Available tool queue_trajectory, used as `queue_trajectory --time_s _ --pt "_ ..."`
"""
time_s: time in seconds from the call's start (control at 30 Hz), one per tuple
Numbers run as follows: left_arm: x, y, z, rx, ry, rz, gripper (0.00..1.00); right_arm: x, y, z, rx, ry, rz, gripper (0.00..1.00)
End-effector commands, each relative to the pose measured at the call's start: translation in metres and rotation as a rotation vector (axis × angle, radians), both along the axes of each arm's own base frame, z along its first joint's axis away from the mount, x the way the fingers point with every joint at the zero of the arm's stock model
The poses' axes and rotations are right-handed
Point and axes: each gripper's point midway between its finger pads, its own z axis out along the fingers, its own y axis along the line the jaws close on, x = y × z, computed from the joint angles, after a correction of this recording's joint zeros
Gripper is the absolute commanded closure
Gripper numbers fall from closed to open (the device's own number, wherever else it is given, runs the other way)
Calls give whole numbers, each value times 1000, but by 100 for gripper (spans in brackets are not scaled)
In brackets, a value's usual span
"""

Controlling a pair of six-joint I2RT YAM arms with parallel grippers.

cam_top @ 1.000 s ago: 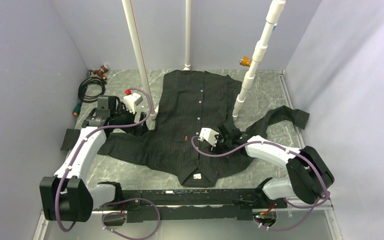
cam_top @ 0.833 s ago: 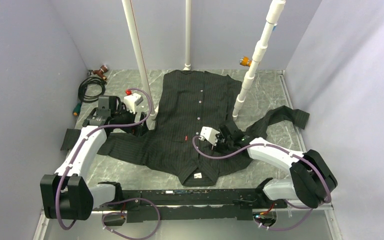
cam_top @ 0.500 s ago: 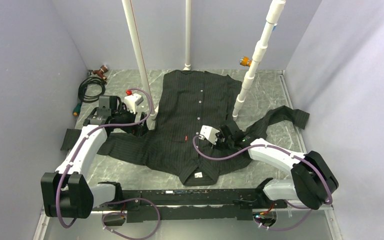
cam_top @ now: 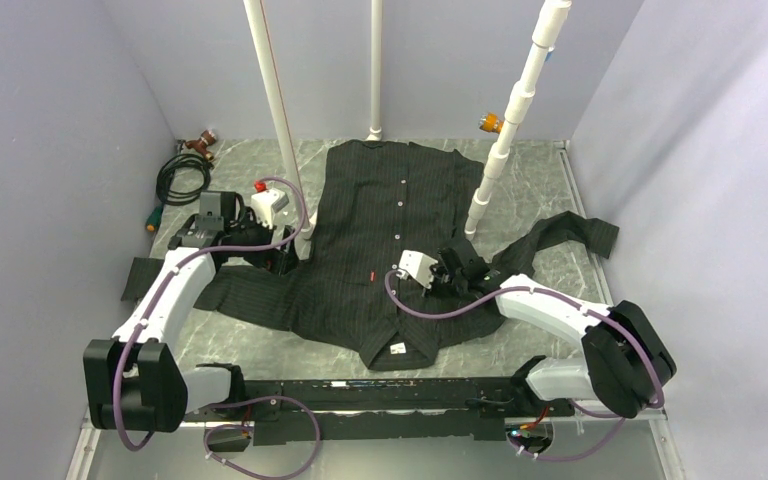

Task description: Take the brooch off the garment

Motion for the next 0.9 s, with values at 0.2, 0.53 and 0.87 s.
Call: queue_trajectory --time_s 0.2,0.53,0.87 --pt "-8 -28 12 -129 -7 -117 1 -3 24 35 133 42 1 100" --pt "-21 -48 24 -224 -129 -216 1 -6 38 52 299 151 -53 100" --pt "-28 -73 47 -318 -296 -320 2 0 43 72 565 366 -130 100"
